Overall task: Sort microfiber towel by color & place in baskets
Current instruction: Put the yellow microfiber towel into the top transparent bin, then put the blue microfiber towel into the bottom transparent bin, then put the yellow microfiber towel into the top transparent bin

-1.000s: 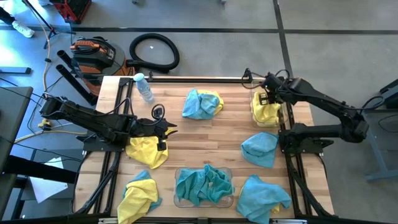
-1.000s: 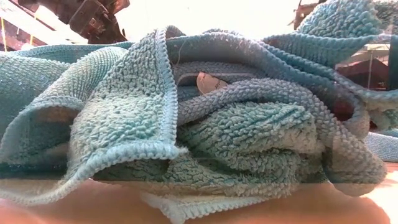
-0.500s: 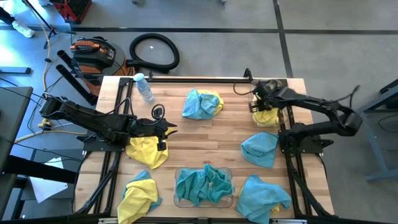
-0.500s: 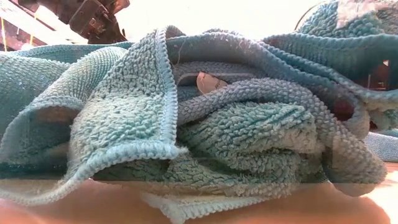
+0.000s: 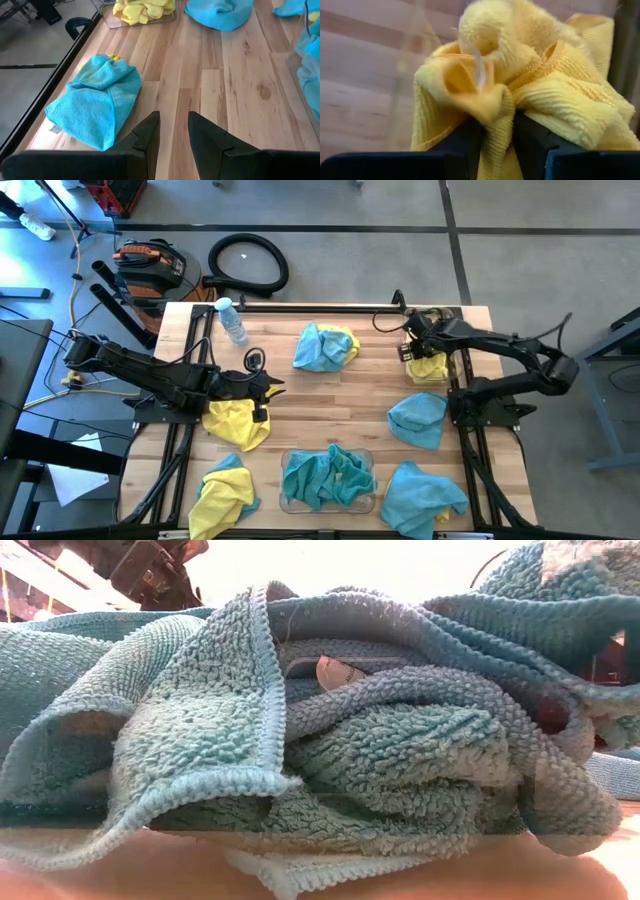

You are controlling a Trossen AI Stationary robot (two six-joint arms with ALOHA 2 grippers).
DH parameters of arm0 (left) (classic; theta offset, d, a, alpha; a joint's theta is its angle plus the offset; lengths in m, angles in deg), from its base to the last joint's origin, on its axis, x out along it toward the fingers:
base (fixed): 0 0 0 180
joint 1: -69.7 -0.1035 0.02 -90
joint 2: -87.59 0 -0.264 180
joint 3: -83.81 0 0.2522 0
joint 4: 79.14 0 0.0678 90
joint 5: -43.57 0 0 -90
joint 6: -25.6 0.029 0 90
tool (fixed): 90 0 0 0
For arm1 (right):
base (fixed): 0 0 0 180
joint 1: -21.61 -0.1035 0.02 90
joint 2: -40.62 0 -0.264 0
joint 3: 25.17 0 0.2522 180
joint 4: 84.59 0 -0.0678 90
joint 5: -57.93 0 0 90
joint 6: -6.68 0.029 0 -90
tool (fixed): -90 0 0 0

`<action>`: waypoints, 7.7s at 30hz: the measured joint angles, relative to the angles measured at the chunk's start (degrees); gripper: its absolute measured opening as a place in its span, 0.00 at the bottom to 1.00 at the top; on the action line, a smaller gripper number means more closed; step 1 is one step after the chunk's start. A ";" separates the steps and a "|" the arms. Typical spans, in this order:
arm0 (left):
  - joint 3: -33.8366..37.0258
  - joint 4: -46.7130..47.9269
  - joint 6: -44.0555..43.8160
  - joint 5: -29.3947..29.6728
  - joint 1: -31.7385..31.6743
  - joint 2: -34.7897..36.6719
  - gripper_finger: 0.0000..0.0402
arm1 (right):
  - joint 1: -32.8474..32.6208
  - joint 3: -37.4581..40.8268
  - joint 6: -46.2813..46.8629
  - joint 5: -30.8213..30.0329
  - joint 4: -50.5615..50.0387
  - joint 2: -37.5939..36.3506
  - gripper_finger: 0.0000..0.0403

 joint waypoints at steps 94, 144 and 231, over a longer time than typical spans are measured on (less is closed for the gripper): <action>0.00 1.78 2.52 0.02 -0.02 -0.02 0.22 | -95.03 -41.64 82.36 15.63 -20.27 37.46 0.65; -2.67 -2.88 7.02 0.92 0.98 0.00 0.22 | -87.92 -80.43 57.12 -19.94 -44.31 39.23 0.00; -2.73 8.66 -5.61 -4.29 1.07 3.50 0.22 | -87.64 -87.93 79.69 4.85 -46.24 53.22 0.31</action>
